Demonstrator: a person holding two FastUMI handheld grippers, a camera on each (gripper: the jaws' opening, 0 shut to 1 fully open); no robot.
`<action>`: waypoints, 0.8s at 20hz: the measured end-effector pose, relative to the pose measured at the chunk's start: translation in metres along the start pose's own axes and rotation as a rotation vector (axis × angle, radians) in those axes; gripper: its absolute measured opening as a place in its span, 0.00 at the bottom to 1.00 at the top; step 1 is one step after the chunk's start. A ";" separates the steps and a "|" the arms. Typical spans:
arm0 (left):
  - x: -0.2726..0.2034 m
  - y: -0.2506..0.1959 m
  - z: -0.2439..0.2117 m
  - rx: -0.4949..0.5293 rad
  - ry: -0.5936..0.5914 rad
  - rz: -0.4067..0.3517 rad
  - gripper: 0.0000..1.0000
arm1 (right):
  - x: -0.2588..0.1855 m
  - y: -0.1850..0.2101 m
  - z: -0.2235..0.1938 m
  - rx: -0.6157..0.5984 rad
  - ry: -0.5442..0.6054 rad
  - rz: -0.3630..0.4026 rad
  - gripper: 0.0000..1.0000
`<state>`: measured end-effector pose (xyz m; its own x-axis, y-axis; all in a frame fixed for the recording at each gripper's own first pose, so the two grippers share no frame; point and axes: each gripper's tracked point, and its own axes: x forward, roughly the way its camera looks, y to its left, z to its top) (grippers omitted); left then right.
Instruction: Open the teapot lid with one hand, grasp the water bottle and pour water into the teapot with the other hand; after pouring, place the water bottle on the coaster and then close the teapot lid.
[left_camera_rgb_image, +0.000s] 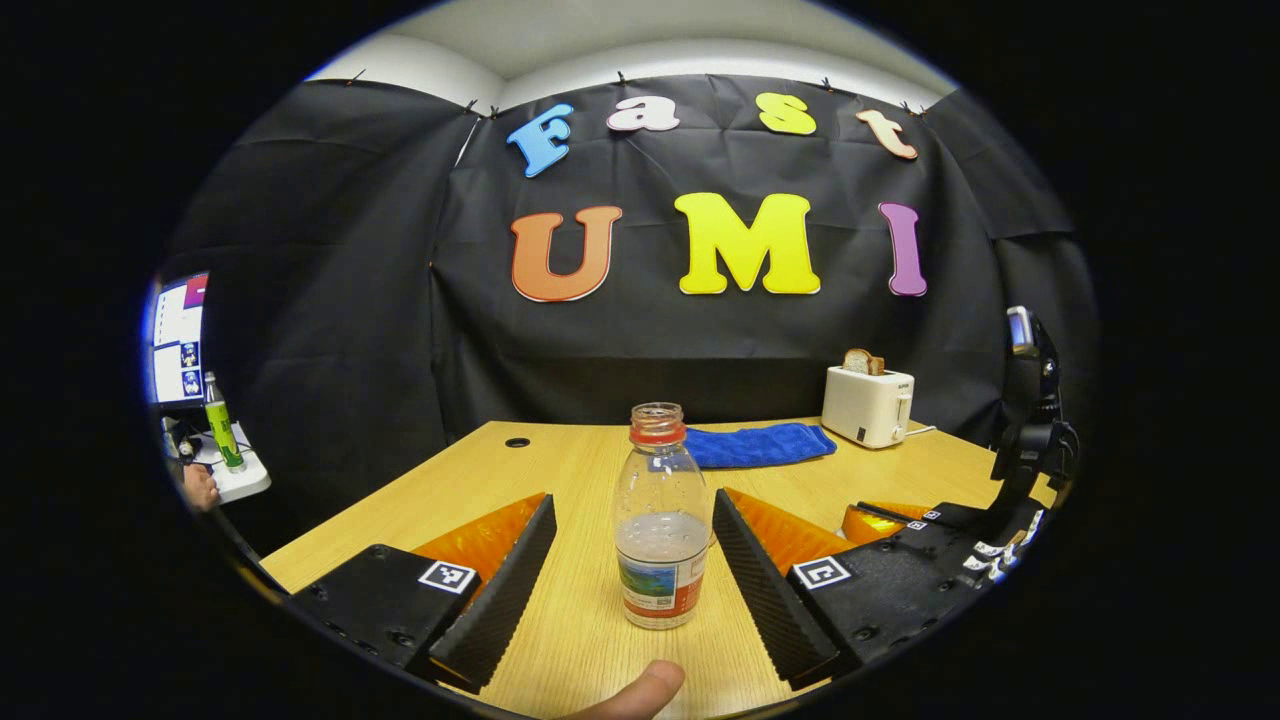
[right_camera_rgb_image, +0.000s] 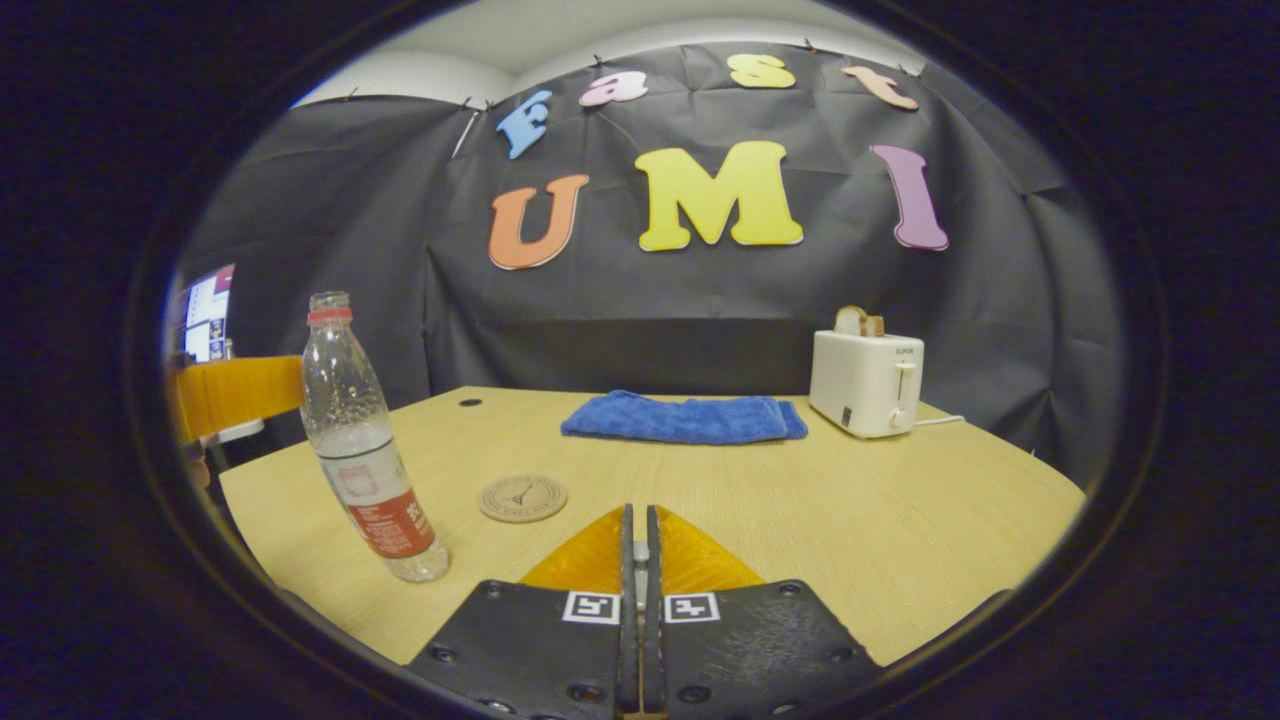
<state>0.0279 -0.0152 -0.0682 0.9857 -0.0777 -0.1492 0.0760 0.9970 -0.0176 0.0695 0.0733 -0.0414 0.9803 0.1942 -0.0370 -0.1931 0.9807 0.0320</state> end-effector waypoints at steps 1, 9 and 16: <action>0.001 -0.001 -0.001 -0.002 0.004 -0.006 0.99 | -0.003 -0.002 0.006 0.000 -0.010 -0.004 0.01; 0.011 -0.013 -0.020 -0.003 0.037 -0.056 0.99 | -0.029 -0.025 0.021 0.000 -0.035 -0.025 0.01; 0.034 -0.022 -0.036 -0.039 -0.001 -0.103 0.99 | -0.049 -0.047 0.016 0.024 -0.047 -0.036 0.02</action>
<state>0.0544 -0.0400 -0.1084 0.9732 -0.1798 -0.1435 0.1711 0.9827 -0.0708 0.0315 0.0168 -0.0247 0.9876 0.1569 0.0086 -0.1571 0.9860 0.0552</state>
